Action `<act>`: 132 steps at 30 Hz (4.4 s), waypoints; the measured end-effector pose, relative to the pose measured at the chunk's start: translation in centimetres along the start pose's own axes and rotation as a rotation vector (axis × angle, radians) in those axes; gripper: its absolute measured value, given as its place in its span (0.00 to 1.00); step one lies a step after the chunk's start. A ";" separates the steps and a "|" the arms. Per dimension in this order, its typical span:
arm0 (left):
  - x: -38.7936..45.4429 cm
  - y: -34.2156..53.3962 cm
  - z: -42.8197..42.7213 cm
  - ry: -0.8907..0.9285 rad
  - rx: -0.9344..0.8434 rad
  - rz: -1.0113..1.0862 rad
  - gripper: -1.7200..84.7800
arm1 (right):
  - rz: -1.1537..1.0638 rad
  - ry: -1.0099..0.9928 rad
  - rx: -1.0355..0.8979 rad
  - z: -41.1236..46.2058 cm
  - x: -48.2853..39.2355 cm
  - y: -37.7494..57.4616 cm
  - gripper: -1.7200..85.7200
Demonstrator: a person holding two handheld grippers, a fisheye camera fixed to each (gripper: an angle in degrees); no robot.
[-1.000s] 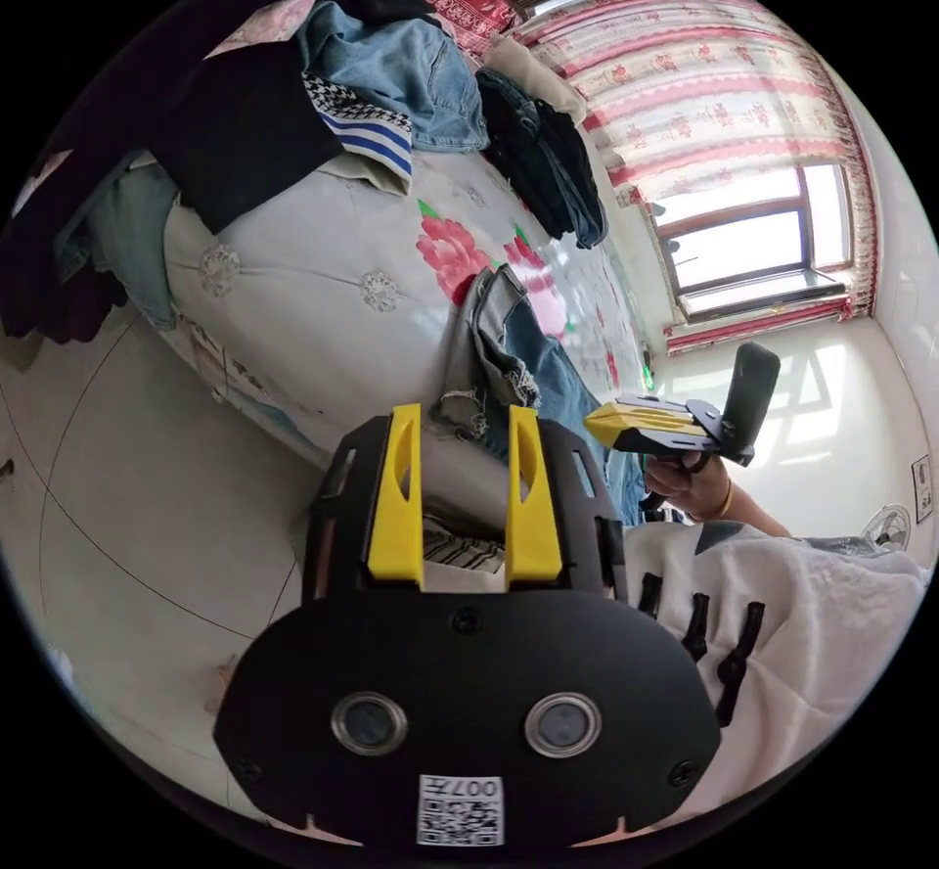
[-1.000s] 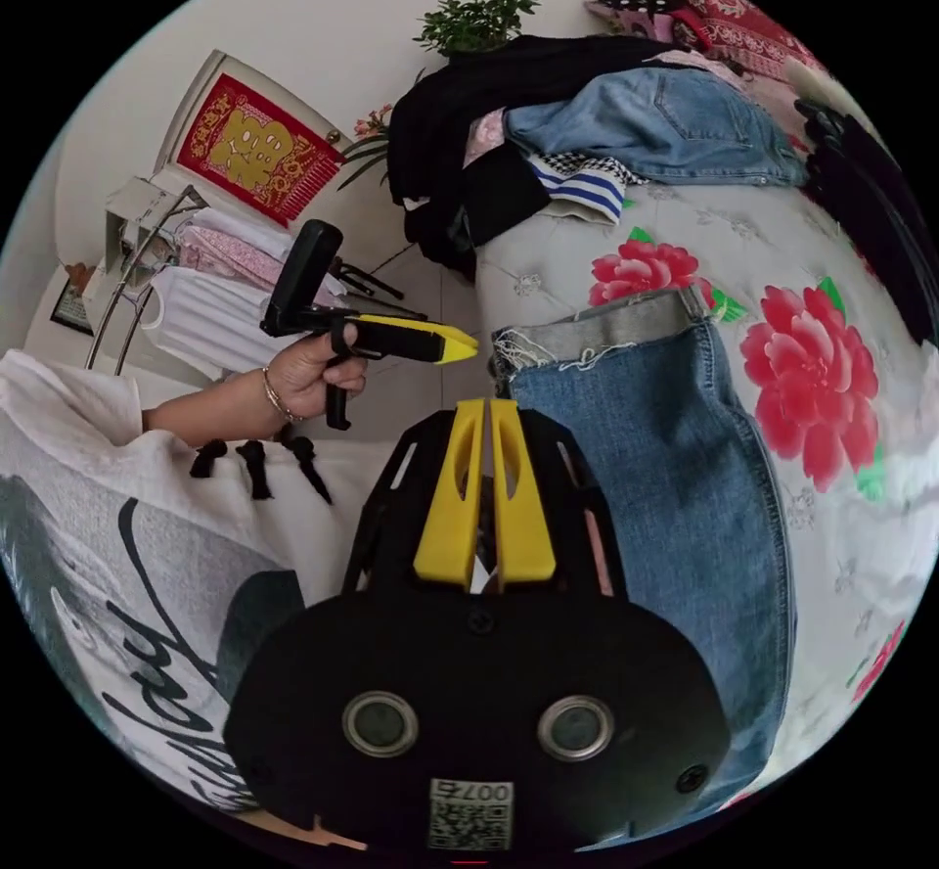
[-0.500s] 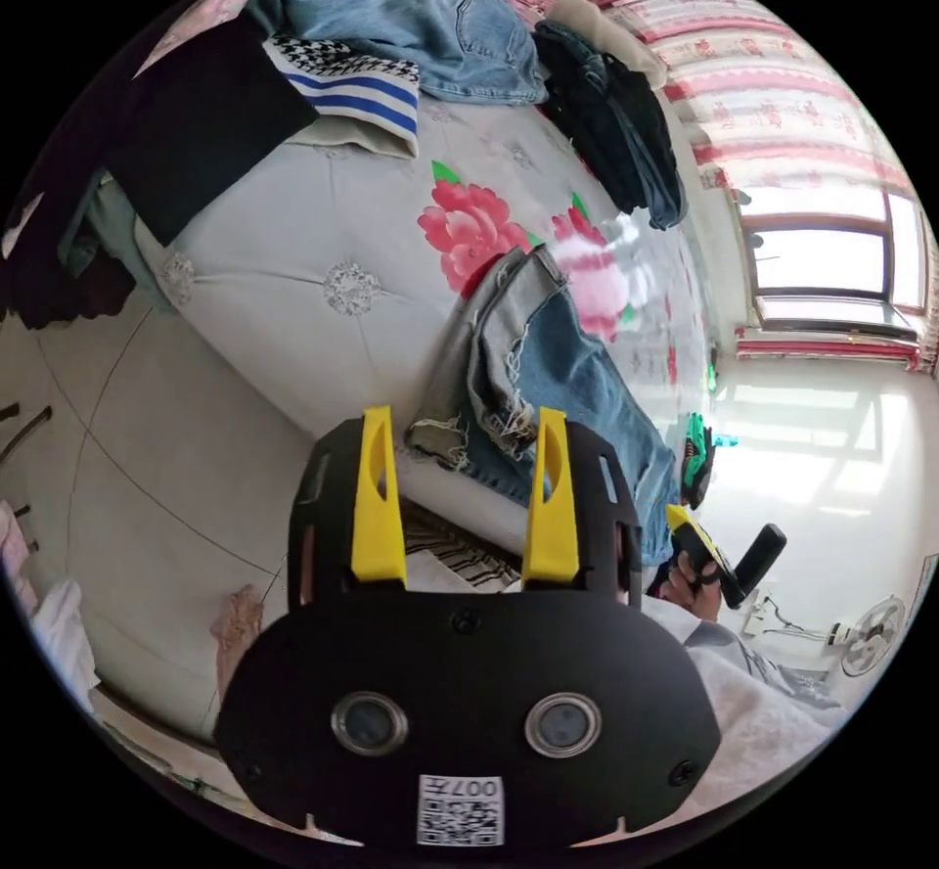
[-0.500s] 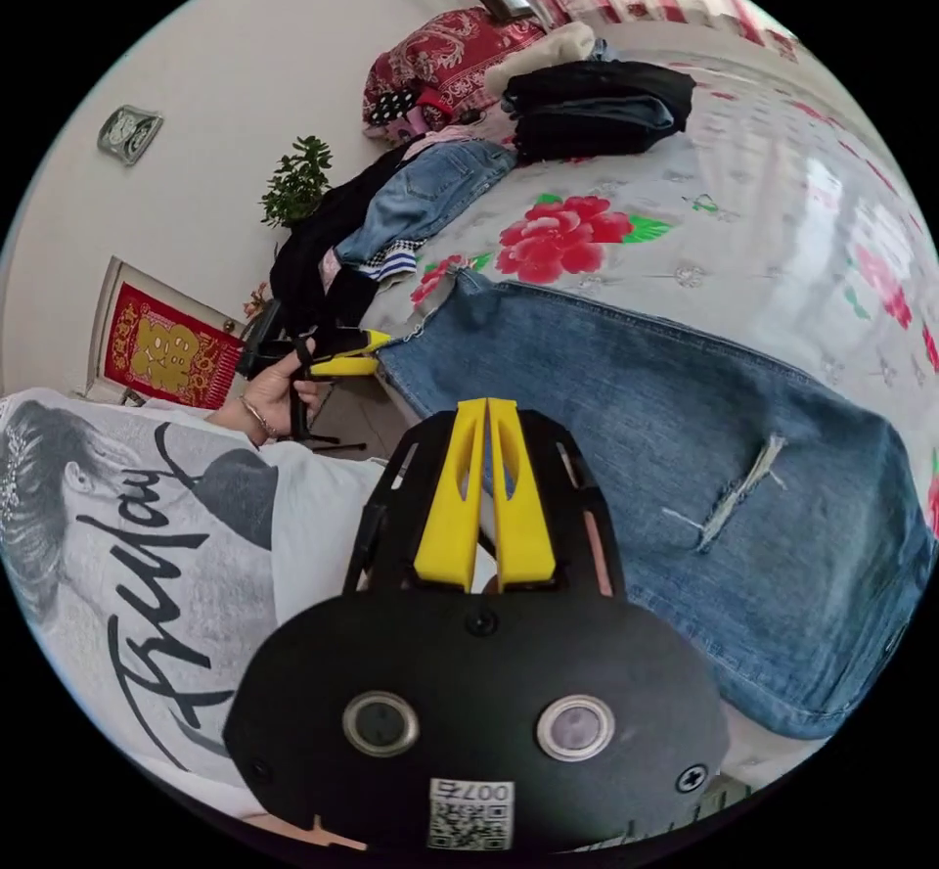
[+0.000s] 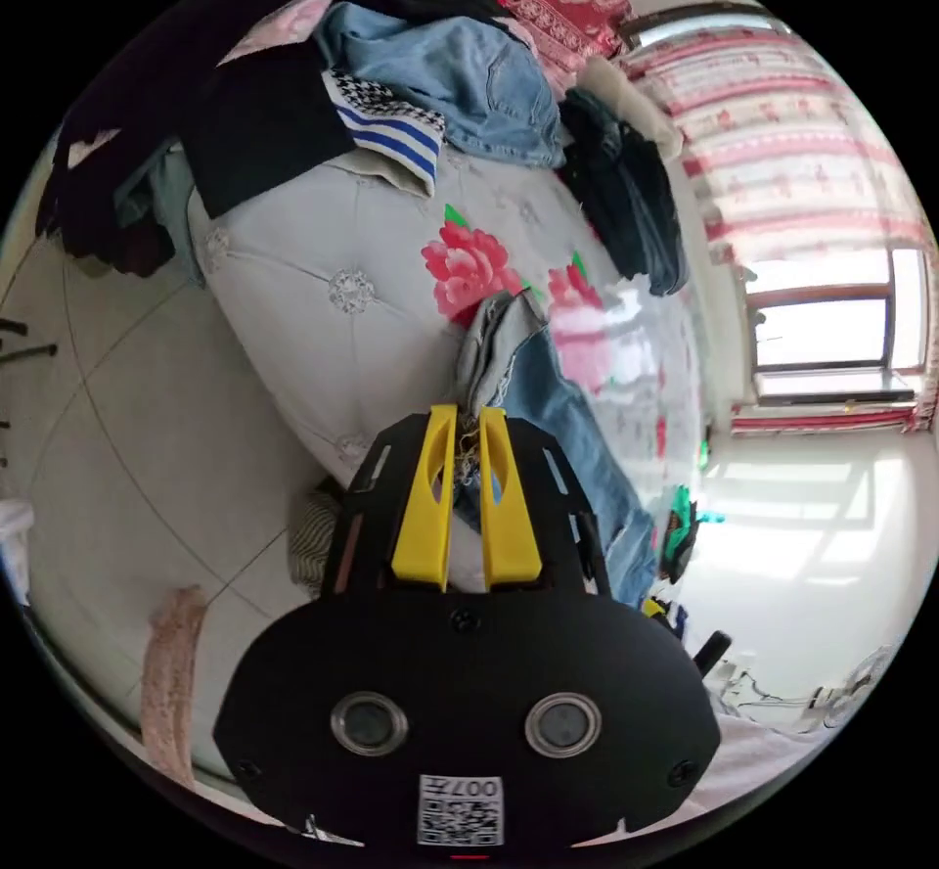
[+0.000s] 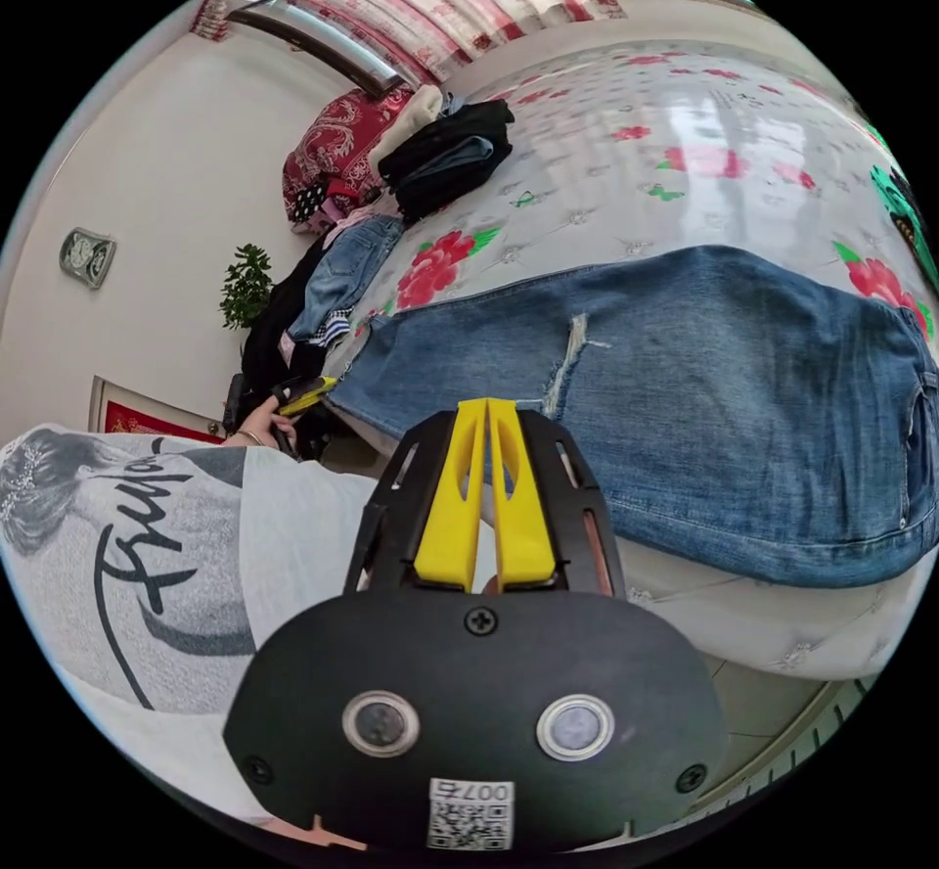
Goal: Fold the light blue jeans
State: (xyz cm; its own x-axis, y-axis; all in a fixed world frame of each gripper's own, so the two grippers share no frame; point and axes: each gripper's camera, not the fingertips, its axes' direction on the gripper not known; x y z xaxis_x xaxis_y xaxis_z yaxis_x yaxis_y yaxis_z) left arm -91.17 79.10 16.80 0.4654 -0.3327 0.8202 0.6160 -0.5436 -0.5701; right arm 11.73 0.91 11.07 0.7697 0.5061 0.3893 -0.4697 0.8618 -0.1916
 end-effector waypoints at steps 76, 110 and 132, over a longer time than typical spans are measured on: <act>19.1 18.2 5.7 0.091 -0.304 0.315 0.13 | -0.479 -0.287 -0.352 -4.0 -2.6 -13.0 0.08; 35.8 -0.4 -4.2 0.324 -0.535 0.736 0.10 | 0.033 -0.406 -0.109 1.8 6.4 -25.9 0.03; 29.7 -20.2 -5.6 -0.175 -0.175 0.831 0.19 | -0.136 -0.006 -0.208 35.5 -7.7 -49.5 0.05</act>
State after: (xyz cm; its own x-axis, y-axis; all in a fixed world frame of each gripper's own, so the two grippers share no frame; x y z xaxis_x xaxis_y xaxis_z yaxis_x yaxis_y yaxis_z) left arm -93.37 75.85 52.92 0.8213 -0.5591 0.1137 -0.0673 -0.2928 -0.9538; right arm 13.71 -46.84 49.51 0.8168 0.3852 0.4296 -0.2622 0.9110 -0.3182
